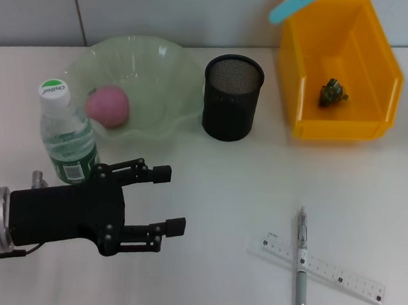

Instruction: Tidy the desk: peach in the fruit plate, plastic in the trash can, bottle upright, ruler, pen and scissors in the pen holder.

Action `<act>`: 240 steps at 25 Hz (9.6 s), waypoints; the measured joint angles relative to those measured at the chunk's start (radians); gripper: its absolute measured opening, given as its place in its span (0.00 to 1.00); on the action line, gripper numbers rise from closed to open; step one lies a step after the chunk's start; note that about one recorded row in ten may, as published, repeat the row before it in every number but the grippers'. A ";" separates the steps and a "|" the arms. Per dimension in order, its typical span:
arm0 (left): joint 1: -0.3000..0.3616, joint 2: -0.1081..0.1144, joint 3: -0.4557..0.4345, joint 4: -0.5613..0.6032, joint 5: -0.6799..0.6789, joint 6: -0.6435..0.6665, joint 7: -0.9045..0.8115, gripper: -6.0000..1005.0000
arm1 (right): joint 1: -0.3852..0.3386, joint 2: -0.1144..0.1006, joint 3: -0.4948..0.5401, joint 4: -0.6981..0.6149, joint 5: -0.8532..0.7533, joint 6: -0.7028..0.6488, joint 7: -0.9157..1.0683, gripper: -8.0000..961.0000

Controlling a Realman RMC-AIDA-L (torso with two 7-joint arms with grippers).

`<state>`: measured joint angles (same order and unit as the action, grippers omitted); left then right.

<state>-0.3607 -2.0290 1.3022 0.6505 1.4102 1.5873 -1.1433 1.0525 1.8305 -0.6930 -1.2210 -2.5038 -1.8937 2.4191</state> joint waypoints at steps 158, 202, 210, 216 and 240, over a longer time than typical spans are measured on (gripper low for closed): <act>0.037 -0.010 -0.066 -0.015 0.122 0.033 -0.010 0.81 | -0.287 0.255 -0.915 0.127 -0.049 0.303 -0.015 0.69; 0.033 -0.016 -0.067 -0.015 0.122 0.063 -0.010 0.81 | -0.316 0.247 -0.392 -0.324 0.071 0.300 0.007 0.40; 0.030 -0.019 -0.067 -0.016 0.121 0.075 -0.010 0.81 | -0.416 0.251 -0.459 -0.271 0.232 0.689 -0.042 0.40; 0.031 -0.020 -0.067 -0.017 0.121 0.076 -0.010 0.81 | -0.455 0.251 -0.558 -0.194 0.336 0.910 -0.114 0.40; 0.029 -0.025 -0.067 -0.017 0.121 0.082 0.001 0.81 | -0.474 0.254 -0.751 0.052 0.595 1.288 -0.309 0.40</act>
<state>-0.3318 -2.0540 1.2348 0.6335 1.5310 1.6694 -1.1428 0.5783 2.0847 -1.4437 -1.1692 -1.9084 -0.6053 2.1098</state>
